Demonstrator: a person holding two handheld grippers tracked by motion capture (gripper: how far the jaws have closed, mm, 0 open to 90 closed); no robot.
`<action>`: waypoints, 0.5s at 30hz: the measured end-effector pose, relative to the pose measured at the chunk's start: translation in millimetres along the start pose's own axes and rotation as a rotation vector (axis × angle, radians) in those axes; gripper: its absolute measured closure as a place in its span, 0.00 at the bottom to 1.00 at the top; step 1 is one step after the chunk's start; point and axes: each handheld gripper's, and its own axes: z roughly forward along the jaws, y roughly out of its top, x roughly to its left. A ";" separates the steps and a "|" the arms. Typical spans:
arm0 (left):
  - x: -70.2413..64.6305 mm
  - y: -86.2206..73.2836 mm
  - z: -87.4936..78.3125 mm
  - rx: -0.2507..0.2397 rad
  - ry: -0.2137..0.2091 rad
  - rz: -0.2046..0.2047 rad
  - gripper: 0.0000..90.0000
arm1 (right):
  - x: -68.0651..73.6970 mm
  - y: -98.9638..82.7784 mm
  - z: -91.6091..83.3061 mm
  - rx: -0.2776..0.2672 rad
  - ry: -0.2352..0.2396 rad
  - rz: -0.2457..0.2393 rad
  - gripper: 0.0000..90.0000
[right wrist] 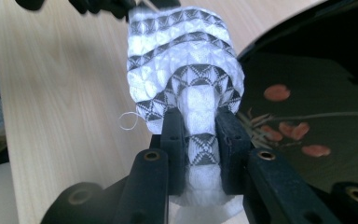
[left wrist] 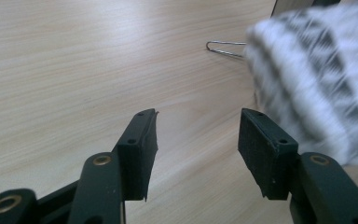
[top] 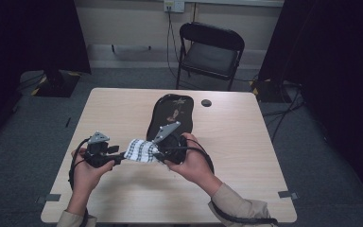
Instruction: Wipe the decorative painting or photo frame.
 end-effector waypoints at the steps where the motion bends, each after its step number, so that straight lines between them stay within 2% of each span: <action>1: 0.5 -0.1 0.2 0.003 0.000 0.005 0.52 | -1.0 2.5 -2.5 -0.004 0.002 -0.003 0.84; 7: -1.3 0.2 2.7 0.006 -0.010 0.002 0.51 | -7.6 14.2 -17.1 -0.027 -0.022 0.001 0.84; 11: -4.4 0.9 5.1 0.020 -0.022 0.016 0.51 | -10.7 22.1 -26.1 -0.042 -0.039 -0.001 0.84; 15: -7.6 2.3 6.4 0.013 -0.026 0.016 0.51 | -15.2 29.2 -32.8 -0.031 -0.070 -0.013 0.84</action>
